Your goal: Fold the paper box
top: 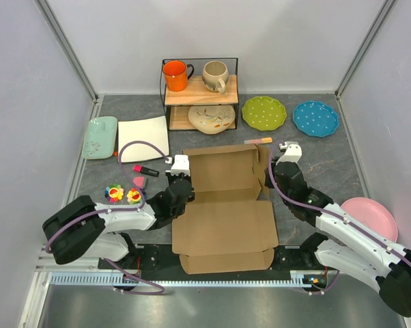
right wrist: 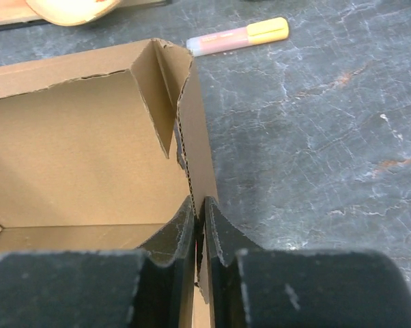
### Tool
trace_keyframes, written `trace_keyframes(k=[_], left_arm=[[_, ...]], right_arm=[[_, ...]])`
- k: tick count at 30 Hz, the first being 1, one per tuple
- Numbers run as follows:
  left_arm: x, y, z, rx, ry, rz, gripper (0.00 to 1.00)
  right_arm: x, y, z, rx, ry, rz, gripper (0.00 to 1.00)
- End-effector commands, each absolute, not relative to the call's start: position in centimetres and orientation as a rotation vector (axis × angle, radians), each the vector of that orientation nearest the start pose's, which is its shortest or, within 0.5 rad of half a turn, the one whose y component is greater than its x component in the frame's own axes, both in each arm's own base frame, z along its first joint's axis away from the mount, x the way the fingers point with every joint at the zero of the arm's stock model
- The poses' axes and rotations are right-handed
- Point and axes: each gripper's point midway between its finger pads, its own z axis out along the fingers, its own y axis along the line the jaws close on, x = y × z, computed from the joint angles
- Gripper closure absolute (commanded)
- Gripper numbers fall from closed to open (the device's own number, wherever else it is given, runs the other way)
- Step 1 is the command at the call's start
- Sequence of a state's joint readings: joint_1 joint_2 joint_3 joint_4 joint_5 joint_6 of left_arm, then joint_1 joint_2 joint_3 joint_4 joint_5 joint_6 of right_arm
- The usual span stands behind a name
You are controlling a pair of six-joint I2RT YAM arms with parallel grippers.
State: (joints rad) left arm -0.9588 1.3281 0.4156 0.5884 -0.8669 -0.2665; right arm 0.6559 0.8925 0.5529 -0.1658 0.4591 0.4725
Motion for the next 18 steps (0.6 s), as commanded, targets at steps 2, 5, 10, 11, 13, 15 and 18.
trace_keyframes(k=[2, 5, 10, 11, 13, 15, 18], left_arm=[[29.0, -20.2, 11.8, 0.087, 1.723, -0.086, 0.98], [29.1, -20.4, 12.2, 0.088, 1.701, -0.098, 0.98], [29.5, -21.1, 12.3, 0.09, 1.704, -0.098, 0.98], [29.6, -21.1, 12.2, 0.091, 1.706, -0.098, 0.98], [29.6, -21.1, 11.9, 0.094, 1.711, -0.092, 0.98], [29.6, -21.0, 11.7, 0.095, 1.714, -0.082, 0.98], [29.7, -20.9, 11.6, 0.1, 1.709, -0.067, 0.98]], right_arm=[[26.9, 16.1, 15.1, 0.076, 2.005, 0.433, 0.88], [26.3, 17.7, 15.0, 0.014, 2.007, 0.522, 0.91], [24.9, 19.4, 12.8, -0.105, 2.062, 0.569, 0.83], [24.5, 19.6, 12.4, -0.126, 2.073, 0.576, 0.82], [23.9, 19.8, 12.0, -0.15, 2.078, 0.585, 0.81], [23.5, 19.7, 11.1, -0.168, 2.109, 0.575, 0.81], [22.8, 19.4, 9.6, -0.189, 2.163, 0.549, 0.82]])
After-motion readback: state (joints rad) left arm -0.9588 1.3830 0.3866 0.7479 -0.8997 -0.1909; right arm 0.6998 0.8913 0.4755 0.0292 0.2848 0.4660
